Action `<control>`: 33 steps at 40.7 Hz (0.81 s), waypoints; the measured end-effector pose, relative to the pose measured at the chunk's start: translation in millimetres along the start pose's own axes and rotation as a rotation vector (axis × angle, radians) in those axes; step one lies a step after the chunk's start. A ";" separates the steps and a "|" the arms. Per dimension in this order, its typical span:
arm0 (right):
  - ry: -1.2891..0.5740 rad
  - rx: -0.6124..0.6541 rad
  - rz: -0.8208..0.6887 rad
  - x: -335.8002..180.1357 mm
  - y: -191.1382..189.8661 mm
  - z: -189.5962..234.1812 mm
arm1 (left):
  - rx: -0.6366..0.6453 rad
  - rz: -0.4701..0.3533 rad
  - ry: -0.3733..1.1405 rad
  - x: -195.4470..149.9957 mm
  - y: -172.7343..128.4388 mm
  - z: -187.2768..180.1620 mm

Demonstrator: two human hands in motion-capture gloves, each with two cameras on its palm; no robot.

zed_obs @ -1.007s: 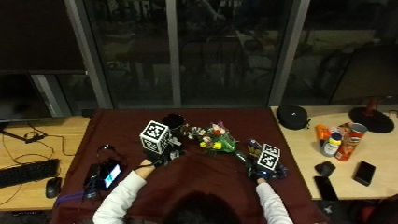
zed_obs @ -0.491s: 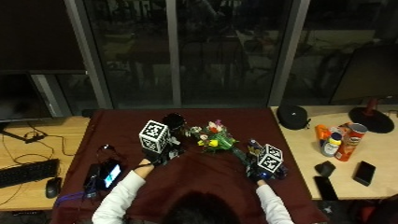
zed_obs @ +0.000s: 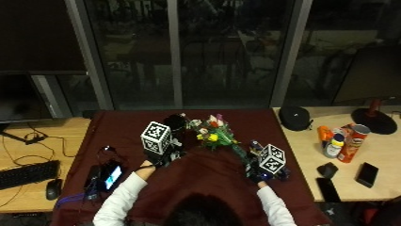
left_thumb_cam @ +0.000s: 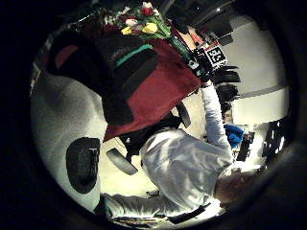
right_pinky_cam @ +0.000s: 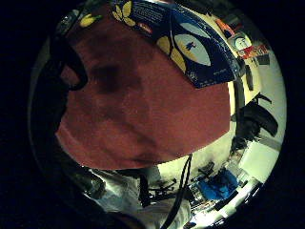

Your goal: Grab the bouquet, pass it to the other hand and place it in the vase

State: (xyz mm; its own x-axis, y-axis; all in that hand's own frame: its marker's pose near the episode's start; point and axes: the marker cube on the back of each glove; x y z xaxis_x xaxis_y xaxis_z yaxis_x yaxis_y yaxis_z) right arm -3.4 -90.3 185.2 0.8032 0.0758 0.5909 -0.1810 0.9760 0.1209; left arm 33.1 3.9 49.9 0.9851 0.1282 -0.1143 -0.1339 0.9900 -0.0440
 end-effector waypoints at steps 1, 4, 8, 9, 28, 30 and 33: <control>-0.012 0.005 -0.001 -1.6 1.5 -1.9 | -0.002 -0.001 0.000 -0.3 -0.3 0.4; 0.021 0.028 0.058 3.3 1.9 -6.6 | -0.004 -0.002 0.004 -1.4 -1.8 2.3; 0.000 0.067 0.070 3.7 0.1 -12.6 | -0.014 -0.003 0.026 -1.2 -4.0 3.5; -0.019 0.078 0.064 2.0 0.0 -14.5 | -0.017 -0.003 0.037 -0.9 -5.1 3.8; -0.523 0.207 -0.186 -91.5 21.1 -50.2 | 0.023 0.074 0.669 57.5 -69.8 -0.5; -0.544 0.217 -0.229 -102.5 21.2 -49.9 | 0.051 0.083 0.753 66.4 -79.7 -1.7; -0.573 0.228 -0.294 -120.7 23.4 -49.9 | 0.098 0.087 0.869 79.0 -92.5 -6.0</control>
State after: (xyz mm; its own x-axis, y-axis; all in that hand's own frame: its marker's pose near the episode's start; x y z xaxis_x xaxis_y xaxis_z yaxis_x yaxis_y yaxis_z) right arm -76.2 -66.5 76.9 0.4213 -0.3671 0.8293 -0.1672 0.8674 0.4688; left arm 122.7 -77.9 38.9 0.5360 0.1528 -0.8303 -0.1559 0.9845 0.0806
